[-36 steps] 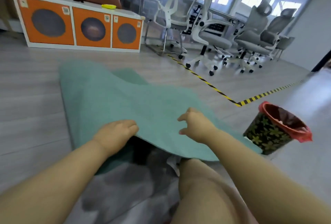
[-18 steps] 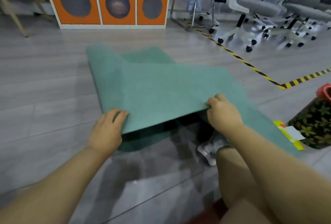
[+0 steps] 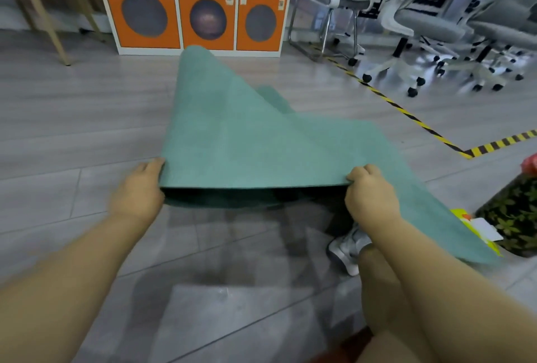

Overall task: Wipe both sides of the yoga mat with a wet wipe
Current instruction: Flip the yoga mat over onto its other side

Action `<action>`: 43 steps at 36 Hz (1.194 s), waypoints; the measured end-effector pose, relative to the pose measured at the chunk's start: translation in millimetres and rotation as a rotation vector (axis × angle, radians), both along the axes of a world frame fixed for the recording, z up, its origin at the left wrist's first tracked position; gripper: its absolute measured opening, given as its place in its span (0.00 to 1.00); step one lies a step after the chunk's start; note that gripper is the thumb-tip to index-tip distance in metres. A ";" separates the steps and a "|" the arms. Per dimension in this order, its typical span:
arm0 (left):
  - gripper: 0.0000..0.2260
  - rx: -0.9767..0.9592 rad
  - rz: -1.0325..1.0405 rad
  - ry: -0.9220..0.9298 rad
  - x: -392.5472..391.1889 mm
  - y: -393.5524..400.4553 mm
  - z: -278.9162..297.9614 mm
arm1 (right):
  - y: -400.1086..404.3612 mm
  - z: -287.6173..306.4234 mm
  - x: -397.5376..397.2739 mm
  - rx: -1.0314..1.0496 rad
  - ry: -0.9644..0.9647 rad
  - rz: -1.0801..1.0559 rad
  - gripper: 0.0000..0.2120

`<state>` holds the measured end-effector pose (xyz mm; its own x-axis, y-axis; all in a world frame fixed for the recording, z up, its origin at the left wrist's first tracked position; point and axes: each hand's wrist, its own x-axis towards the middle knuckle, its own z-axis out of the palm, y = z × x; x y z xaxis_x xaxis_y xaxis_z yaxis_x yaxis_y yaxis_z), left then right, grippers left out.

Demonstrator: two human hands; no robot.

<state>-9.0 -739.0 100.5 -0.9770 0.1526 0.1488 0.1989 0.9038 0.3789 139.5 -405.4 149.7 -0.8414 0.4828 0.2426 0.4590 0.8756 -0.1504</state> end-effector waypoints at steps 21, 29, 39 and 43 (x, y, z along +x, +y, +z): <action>0.17 -0.112 -0.500 0.818 -1.0 -6.1 190.3 | -133.9 134.1 -53.7 0.021 0.525 0.386 0.09; 0.21 -0.060 -0.130 0.257 35.7 -9.2 98.7 | -100.2 119.8 -43.5 0.246 0.506 0.487 0.10; 0.19 -0.014 0.043 0.287 -4.9 -17.4 117.8 | -34.3 114.1 23.5 0.242 0.475 0.194 0.11; 0.19 0.060 -0.052 0.430 -17.4 4.0 152.0 | -47.8 127.9 30.0 0.199 0.030 0.028 0.07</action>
